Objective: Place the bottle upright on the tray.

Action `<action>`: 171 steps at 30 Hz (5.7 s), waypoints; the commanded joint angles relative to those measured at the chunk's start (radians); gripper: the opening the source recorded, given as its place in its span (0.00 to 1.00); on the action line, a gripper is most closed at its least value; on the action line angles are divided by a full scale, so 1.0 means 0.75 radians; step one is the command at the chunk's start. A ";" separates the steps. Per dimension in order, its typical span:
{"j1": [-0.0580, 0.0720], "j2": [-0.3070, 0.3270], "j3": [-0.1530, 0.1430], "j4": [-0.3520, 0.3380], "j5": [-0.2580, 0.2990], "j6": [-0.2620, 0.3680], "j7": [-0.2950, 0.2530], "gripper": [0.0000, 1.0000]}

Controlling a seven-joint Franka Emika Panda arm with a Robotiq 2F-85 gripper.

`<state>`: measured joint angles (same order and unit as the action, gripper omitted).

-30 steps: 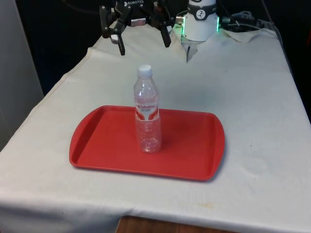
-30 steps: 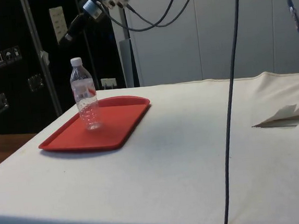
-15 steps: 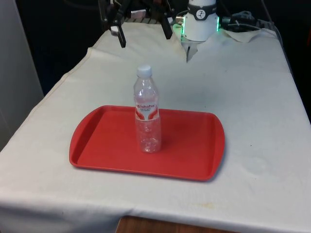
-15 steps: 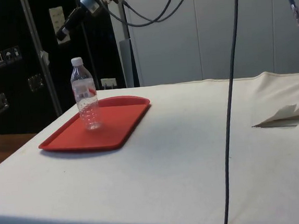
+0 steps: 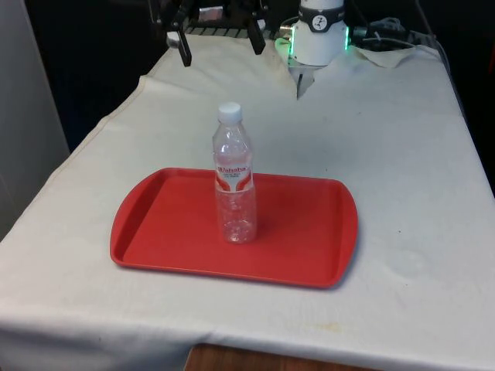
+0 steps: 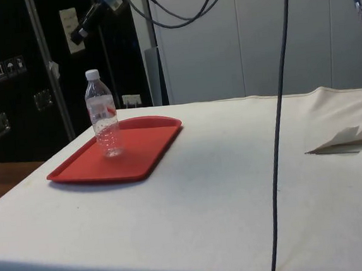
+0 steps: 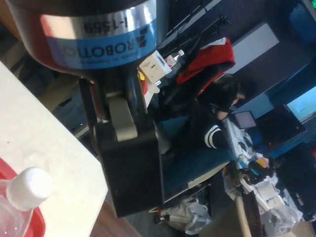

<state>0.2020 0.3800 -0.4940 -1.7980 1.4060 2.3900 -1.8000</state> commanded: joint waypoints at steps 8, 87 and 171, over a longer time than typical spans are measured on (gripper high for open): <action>-0.004 0.005 -0.016 0.004 -0.096 -0.009 0.013 1.00; -0.013 0.041 -0.064 0.084 -0.776 -0.048 0.108 1.00; 0.017 -0.072 -0.045 0.088 -1.400 -0.220 0.017 1.00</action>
<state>0.2080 0.3360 -0.5250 -1.7220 0.3700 2.2180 -1.7860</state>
